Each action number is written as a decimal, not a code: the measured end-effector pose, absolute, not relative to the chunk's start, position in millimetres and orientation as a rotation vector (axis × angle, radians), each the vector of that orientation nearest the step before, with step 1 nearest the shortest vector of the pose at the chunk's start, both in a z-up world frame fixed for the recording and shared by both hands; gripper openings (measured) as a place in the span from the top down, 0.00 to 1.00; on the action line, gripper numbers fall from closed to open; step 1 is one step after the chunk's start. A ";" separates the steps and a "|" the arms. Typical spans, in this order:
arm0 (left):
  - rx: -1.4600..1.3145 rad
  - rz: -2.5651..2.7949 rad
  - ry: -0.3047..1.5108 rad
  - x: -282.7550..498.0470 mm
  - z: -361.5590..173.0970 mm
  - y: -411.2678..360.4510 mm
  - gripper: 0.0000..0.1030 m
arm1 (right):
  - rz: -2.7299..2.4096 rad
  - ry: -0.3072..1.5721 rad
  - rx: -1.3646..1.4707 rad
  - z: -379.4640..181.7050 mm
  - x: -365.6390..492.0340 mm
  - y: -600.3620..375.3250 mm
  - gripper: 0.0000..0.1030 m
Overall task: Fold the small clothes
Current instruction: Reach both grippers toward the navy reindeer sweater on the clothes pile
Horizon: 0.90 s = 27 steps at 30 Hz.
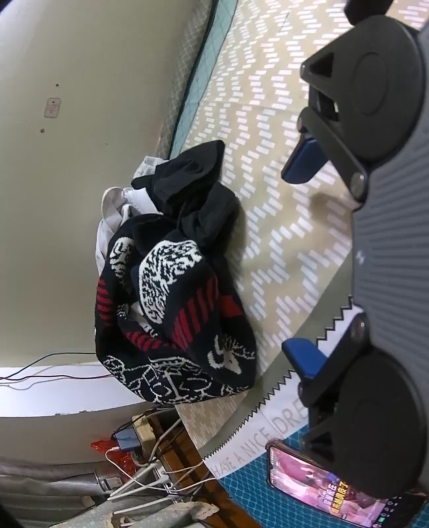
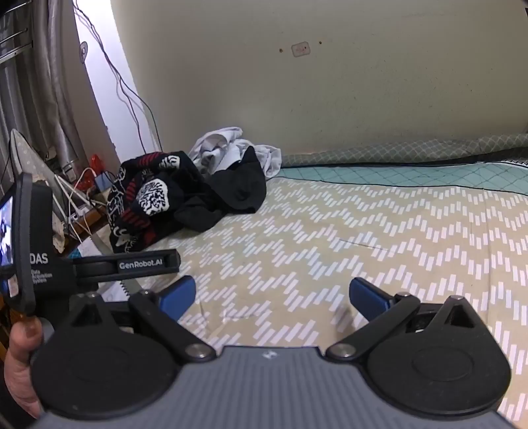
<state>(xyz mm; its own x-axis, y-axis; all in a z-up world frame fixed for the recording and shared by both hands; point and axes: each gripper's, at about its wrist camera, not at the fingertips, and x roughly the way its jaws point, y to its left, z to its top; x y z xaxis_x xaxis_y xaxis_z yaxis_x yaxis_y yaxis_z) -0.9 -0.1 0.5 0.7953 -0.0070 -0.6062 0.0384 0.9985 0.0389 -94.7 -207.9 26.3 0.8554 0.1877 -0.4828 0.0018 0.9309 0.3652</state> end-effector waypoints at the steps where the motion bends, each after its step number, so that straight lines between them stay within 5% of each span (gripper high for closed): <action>1: 0.049 -0.033 0.651 -1.7 0.8 -0.6 0.00 | 0.100 0.538 0.365 26.4 -94.6 -208.0 0.05; 18: -0.165 -0.087 0.410 -37.1 18.4 92.6 0.00 | 0.190 0.404 0.503 41.2 -90.9 -219.4 0.08; 19: -0.240 -0.078 0.424 -34.1 16.1 103.3 0.00 | 0.233 0.416 0.481 49.7 -78.5 -210.4 0.12; 20: -0.306 -0.093 0.438 -29.8 15.0 113.3 0.00 | 0.252 0.427 0.441 59.0 -66.5 -200.7 0.40; 21: -0.337 -0.095 0.447 -25.3 14.9 118.5 0.00 | 0.280 0.443 0.394 68.4 -52.5 -189.2 0.57; 24: -0.325 -0.091 0.435 -26.1 14.4 126.6 0.00 | 0.325 0.448 0.286 94.9 2.2 -156.1 0.49; 27: -0.320 -0.108 0.428 -28.7 13.0 125.2 0.00 | 0.307 0.435 0.168 105.2 59.4 -126.4 0.27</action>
